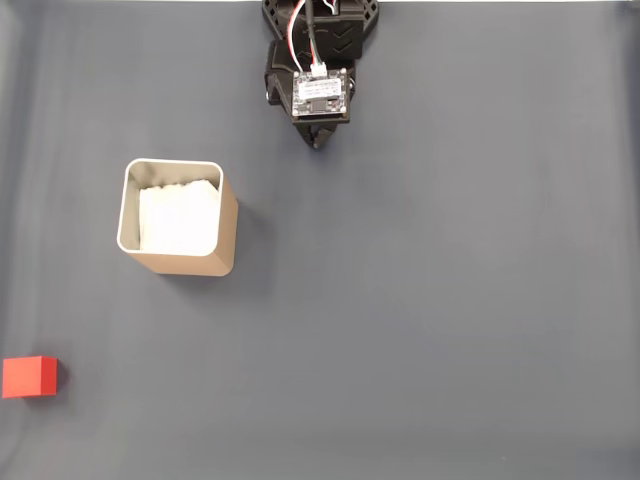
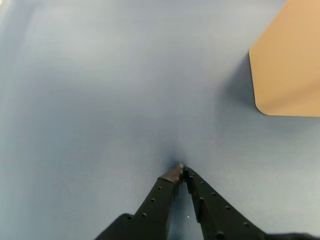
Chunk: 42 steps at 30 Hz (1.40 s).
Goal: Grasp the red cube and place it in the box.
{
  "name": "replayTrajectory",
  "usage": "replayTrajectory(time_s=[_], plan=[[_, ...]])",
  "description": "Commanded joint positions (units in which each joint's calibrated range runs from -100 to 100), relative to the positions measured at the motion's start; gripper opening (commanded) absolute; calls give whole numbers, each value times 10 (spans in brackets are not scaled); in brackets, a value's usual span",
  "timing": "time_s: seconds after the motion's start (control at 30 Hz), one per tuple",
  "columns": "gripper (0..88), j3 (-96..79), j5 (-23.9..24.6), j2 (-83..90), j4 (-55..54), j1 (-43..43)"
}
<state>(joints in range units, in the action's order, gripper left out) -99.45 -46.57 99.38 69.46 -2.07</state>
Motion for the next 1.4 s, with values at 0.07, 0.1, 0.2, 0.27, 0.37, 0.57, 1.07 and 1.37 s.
replayTrajectory(time_s=[0.07,0.1,0.2,0.27,0.37,0.57,1.07,1.37], plan=[[3,-5,16,6,-164,5],[3,-4,17,6,-188,6],[3,2,15,5,-244,11],[3,22,14,-1,-261,15],[3,71,16,-30,-272,22],[2,199,26,-109,-286,32],[2,593,39,-368,-191,-10],[2,718,25,-486,-153,-105]])
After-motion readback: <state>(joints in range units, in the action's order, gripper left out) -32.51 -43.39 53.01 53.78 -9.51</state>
